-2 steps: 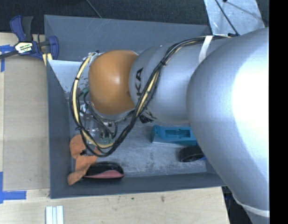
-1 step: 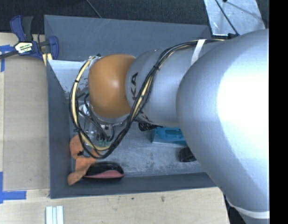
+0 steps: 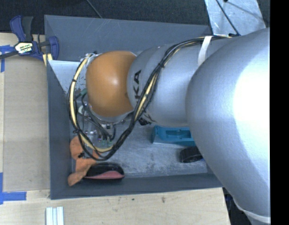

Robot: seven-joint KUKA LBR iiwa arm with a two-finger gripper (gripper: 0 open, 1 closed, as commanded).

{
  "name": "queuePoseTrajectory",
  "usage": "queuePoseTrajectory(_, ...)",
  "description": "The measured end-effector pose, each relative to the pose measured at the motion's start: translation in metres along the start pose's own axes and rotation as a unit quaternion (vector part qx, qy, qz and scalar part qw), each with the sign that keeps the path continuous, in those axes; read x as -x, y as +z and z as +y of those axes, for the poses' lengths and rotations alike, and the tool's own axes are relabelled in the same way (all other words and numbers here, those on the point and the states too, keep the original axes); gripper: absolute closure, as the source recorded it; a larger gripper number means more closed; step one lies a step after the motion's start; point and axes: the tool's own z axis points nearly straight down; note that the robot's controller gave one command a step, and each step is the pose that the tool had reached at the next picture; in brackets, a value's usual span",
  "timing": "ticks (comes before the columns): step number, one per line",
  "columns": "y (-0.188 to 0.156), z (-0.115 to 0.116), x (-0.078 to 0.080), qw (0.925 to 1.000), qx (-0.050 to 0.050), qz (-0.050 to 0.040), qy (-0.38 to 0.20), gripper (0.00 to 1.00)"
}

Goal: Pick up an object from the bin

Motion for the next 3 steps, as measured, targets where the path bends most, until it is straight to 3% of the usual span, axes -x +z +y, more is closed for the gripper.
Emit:
queuePoseTrajectory(1,0.054,-0.005,-0.001,0.9914,0.0,0.0003,0.131,0.0)
queuePoseTrajectory(2,0.076,-0.007,-0.002,0.9969,0.003,-0.0061,0.079,1.0)
queuePoseTrajectory(3,0.075,-0.008,-0.004,0.9975,0.002,-0.0049,0.07,1.0)
